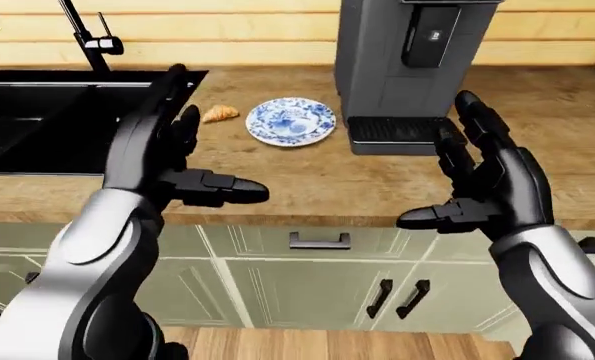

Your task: Place the pastries on the plates.

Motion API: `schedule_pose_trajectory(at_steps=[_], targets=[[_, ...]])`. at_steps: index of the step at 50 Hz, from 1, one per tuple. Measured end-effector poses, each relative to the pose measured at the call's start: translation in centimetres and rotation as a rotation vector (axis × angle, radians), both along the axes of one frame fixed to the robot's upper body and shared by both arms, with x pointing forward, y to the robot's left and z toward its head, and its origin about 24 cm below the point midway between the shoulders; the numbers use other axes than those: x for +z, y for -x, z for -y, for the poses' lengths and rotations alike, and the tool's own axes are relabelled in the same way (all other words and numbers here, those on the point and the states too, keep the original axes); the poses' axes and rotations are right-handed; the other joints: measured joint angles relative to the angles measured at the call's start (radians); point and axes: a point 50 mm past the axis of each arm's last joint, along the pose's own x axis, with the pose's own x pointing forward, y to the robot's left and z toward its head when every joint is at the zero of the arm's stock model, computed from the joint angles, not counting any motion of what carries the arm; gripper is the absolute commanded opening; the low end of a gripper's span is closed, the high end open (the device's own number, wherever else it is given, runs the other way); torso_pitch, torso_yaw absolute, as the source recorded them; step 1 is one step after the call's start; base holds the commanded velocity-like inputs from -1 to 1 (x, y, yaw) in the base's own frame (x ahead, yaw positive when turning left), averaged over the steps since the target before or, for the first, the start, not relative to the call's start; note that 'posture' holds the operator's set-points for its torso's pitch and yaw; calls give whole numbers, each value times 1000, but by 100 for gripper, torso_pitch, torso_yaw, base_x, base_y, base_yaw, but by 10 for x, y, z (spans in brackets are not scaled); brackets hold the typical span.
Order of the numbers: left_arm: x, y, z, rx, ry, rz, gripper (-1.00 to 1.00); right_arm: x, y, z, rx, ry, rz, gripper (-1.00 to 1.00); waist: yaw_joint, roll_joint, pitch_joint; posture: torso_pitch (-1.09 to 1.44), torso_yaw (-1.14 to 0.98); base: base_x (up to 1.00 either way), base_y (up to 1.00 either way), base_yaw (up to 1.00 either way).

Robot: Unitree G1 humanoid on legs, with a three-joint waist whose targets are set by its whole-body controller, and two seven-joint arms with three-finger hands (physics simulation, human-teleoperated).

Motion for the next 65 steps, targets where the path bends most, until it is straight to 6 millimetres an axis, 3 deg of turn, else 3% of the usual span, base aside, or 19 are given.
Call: schedule_pose_trajectory(at_steps=[5,11,14,16,19,25,34,36,38,40,44,47,49,51,54,56,59,61,65], targets=[[-4,-4,6,-41,-7,-31,100,-5,0,8,-50,10,-31,100,-19,71,16,0,0,12,22,0],[2,-2,7,-46,-14,-8,100,-2,1,10,-62,7,-12,100,-30,40,-16,0,0,35,47,0],[7,0,6,-39,-14,31,100,5,4,7,-52,9,38,100,-42,71,-6,0,0,36,44,0],[6,-1,6,-39,-15,25,100,5,3,6,-46,4,41,100,-34,111,-10,0,0,36,26,0],[-3,-4,1,-14,-6,-32,100,-7,0,3,-19,-20,-28,100,-31,125,13,0,0,9,0,0],[-4,-6,6,-20,-9,-43,100,-6,0,6,-33,-27,-28,100,-2,42,21,0,0,14,0,0],[7,-2,6,-21,-14,27,100,1,4,3,-20,-26,22,100,30,15,-18,0,0,35,0,0],[7,-3,9,-28,-19,32,100,2,4,4,-27,-29,27,100,27,-8,-25,0,0,6,0,0],[3,-7,13,-53,-21,-10,100,0,3,8,-43,-33,5,100,7,4,7,0,0,6,0,0],[1,-10,17,-79,-33,-49,100,-5,2,13,-68,-42,-28,100,0,-13,30,0,0,0,0,0],[14,-8,13,-65,-33,-6,100,3,4,15,-76,-33,11,100,2,-7,44,0,0,0,0,0],[28,-7,12,-53,-41,36,100,10,8,16,-72,-46,49,100,-9,16,41,0,0,0,0,0],[38,-8,12,-51,-48,54,100,15,10,17,-72,-53,69,100,-15,47,22,0,0,0,0,-8],[35,-12,8,-28,-43,19,100,11,9,13,-42,-68,38,100,6,31,11,0,0,0,0,-66],[44,-16,3,9,-45,2,100,10,12,9,-2,-60,24,100,10,49,0,0,0,0,0,-72],[54,-18,4,9,-51,31,100,14,15,11,-11,-55,47,100,5,45,-11,0,0,0,0,-68],[66,-18,10,-24,-65,82,100,20,20,17,-53,-53,88,100,6,25,-1,0,0,0,0,-11],[71,-18,11,-40,-75,103,100,20,20,17,-63,-47,101,100,20,-18,9,0,0,0,0,0],[59,-28,9,-42,-78,22,100,9,13,17,-60,-51,34,100,10,7,39,0,0,0,0,0]])
